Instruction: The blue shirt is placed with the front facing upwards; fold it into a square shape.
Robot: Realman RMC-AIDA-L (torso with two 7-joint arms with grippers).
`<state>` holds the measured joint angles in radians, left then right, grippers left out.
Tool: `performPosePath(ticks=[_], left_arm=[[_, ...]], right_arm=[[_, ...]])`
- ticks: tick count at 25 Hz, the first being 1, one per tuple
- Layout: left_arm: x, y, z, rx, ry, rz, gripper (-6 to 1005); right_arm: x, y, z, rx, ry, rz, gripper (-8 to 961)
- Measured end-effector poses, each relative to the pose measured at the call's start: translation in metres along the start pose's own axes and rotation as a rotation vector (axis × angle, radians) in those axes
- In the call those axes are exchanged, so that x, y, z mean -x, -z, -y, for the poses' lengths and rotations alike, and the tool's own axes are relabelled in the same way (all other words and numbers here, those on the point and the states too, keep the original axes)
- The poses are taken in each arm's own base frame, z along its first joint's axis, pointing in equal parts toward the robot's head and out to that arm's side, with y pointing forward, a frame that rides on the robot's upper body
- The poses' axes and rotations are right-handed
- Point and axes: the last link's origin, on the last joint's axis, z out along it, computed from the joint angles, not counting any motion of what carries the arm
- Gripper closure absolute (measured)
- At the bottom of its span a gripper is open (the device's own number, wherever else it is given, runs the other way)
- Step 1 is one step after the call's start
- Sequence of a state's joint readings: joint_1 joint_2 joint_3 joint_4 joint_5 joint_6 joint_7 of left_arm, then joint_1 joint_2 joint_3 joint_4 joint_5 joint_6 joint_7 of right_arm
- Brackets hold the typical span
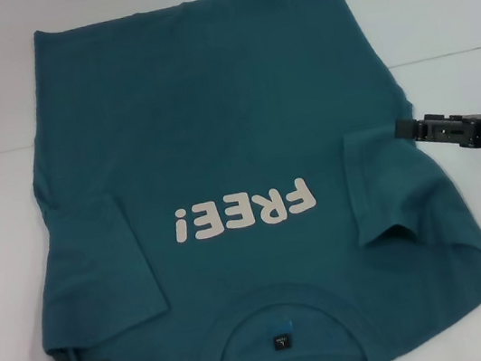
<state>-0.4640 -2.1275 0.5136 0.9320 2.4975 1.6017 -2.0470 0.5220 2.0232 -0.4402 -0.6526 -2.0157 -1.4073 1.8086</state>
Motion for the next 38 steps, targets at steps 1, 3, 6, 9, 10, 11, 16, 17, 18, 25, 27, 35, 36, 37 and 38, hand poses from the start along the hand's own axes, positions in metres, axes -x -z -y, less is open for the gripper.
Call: performPosePath(ticks=[1, 3, 6, 9, 10, 11, 16, 17, 18, 25, 27, 35, 36, 37, 38], left_arm=[[0.001, 0.002, 0.001, -0.007, 0.003, -0.004, 108], [0.003, 0.005, 0.004, -0.018, 0.01, -0.01, 108], [0.005, 0.01, 0.007, -0.03, 0.022, -0.012, 108], [0.007, 0.011, 0.008, -0.034, 0.031, -0.008, 108], [0.008, 0.011, 0.008, -0.037, 0.033, -0.003, 108], [0.008, 0.011, 0.008, -0.037, 0.033, -0.003, 108], [0.01, 0.012, 0.009, -0.04, 0.041, 0.004, 109], [0.011, 0.012, 0.009, -0.04, 0.042, 0.005, 109], [0.011, 0.013, 0.01, -0.042, 0.045, 0.007, 109], [0.013, 0.013, 0.01, -0.046, 0.056, 0.02, 109], [0.013, 0.013, 0.01, -0.046, 0.056, 0.024, 109], [0.012, 0.012, 0.01, -0.052, 0.057, 0.042, 109], [0.012, 0.012, 0.01, -0.051, 0.056, 0.043, 109], [0.011, 0.012, 0.01, -0.049, 0.054, 0.044, 109], [0.011, 0.012, 0.009, -0.046, 0.051, 0.046, 109]], right_arm=[[0.0, 0.0, 0.0, 0.0, 0.0, 0.0, 9], [0.0, 0.0, 0.0, 0.001, 0.0, 0.0, 8], [0.0, 0.0, 0.0, 0.001, 0.0, 0.0, 8], [0.0, 0.0, 0.0, 0.002, 0.0, 0.0, 8], [0.0, 0.0, 0.0, 0.002, 0.0, 0.0, 8], [0.0, 0.0, 0.0, 0.002, 0.0, 0.0, 8], [0.0, 0.0, 0.0, 0.002, 0.001, 0.0, 8], [0.001, 0.0, 0.0, 0.002, 0.001, 0.0, 9], [0.001, 0.0, 0.0, 0.002, 0.001, 0.0, 9], [0.002, 0.0, 0.0, -0.001, 0.001, 0.001, 9], [0.002, 0.0, 0.0, -0.002, -0.001, 0.002, 9], [0.003, 0.0, 0.0, -0.001, -0.002, 0.002, 8], [0.003, 0.0, 0.0, -0.001, -0.002, 0.002, 8], [0.003, 0.0, 0.0, -0.001, -0.002, 0.002, 8], [0.003, 0.0, 0.0, -0.001, -0.002, 0.002, 8]])
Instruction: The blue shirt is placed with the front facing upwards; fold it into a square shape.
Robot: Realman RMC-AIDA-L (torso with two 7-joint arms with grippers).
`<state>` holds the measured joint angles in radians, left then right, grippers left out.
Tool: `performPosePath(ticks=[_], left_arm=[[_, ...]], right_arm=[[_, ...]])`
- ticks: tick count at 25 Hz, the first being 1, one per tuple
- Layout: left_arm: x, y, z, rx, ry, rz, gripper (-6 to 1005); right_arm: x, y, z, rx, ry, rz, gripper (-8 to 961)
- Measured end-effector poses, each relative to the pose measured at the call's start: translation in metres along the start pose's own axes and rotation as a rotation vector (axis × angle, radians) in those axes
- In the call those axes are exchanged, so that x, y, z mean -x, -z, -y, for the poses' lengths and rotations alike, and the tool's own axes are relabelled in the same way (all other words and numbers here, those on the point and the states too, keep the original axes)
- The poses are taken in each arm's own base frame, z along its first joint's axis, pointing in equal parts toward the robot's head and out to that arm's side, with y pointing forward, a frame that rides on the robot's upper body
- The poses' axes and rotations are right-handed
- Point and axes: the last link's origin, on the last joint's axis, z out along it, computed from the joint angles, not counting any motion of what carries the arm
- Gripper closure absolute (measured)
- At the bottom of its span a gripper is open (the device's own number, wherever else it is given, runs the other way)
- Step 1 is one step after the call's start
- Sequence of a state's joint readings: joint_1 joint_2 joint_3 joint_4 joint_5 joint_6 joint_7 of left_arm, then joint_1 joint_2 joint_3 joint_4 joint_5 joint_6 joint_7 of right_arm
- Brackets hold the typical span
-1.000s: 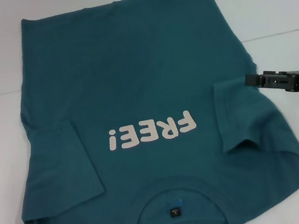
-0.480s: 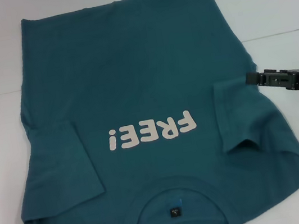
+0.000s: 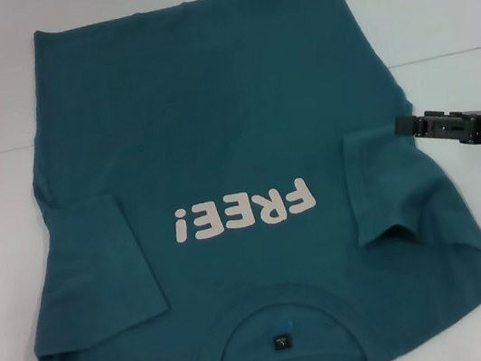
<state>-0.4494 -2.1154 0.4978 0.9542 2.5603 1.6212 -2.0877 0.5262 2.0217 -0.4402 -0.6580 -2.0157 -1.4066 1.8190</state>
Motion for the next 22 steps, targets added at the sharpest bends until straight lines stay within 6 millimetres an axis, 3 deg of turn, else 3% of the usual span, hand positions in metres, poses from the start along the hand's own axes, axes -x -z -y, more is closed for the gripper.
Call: performPosePath(ticks=[22], left_arm=[[-0.013, -0.004, -0.012, 0.046, -0.038, 0.022, 108]], right_arm=[[0.001, 0.0, 0.0, -0.002, 0.001, 0.0, 8]])
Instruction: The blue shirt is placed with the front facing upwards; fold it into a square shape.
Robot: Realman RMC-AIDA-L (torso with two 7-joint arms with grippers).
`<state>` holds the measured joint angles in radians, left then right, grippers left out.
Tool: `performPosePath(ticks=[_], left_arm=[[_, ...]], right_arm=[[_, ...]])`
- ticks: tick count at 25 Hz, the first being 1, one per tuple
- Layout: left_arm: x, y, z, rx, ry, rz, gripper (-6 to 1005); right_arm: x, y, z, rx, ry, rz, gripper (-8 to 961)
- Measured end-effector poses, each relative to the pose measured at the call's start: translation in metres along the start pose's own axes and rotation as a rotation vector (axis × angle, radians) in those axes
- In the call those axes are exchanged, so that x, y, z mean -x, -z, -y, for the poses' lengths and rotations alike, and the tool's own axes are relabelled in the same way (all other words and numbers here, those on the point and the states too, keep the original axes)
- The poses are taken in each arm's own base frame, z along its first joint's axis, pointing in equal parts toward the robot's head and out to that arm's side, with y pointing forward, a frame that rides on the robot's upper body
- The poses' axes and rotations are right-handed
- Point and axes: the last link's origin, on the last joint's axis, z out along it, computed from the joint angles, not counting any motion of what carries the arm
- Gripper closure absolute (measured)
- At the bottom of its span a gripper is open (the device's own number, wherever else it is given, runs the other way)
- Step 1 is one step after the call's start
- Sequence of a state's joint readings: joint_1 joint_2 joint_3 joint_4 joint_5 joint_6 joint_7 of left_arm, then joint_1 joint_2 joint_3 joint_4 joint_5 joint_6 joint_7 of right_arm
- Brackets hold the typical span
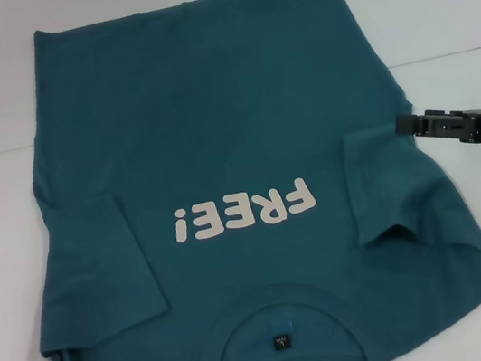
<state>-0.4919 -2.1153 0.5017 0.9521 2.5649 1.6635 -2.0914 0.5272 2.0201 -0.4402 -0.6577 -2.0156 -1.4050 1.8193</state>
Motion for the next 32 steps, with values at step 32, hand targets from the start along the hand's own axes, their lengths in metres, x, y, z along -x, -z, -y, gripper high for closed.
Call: performPosePath(ticks=[32], left_arm=[[-0.001, 0.0, 0.012, -0.088, 0.062, 0.012, 398]], right_arm=[[0.0, 0.0, 0.0, 0.003, 0.001, -0.001, 8]])
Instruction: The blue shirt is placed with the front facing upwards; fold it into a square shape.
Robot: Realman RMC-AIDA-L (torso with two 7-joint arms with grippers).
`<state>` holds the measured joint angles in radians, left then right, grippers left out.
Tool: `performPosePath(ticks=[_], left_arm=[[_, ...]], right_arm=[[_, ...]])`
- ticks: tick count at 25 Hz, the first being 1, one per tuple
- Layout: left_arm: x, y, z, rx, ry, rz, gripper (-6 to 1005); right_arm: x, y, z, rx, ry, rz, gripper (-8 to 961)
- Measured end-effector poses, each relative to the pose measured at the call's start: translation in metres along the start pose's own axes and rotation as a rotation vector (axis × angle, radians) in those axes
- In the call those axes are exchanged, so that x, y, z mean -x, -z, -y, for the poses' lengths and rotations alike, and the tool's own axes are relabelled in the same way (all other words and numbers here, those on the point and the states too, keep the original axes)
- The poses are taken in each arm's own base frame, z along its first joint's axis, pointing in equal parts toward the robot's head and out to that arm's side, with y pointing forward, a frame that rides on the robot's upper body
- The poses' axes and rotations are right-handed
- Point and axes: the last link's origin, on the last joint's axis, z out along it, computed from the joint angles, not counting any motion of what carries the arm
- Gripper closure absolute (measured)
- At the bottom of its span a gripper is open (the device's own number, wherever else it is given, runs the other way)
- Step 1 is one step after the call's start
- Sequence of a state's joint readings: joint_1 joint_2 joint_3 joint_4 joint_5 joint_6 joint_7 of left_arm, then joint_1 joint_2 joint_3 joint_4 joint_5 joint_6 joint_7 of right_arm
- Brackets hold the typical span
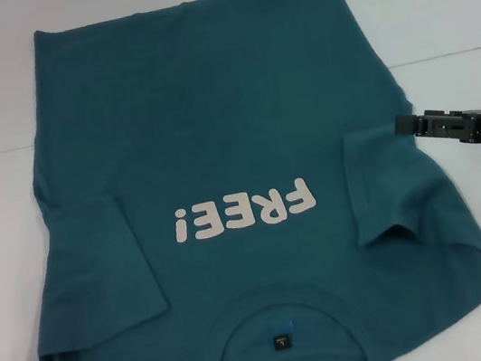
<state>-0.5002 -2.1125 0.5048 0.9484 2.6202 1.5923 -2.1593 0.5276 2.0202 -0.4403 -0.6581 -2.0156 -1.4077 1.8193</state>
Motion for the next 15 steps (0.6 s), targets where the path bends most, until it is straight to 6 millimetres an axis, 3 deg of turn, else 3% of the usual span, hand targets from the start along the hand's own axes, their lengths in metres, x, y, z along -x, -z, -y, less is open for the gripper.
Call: performPosePath(ticks=[12, 15], left_arm=[[-0.0007, -0.0015, -0.0009, -0.004, -0.004, 0.011, 688], [-0.0009, -0.0013, -0.0009, -0.005, -0.003, 0.011, 827]], right_arm=[[-0.0012, 0.0011, 0.0008, -0.004, -0.003, 0.0, 9], [-0.0023, 0.0021, 0.0013, -0.006, -0.005, 0.0, 9]])
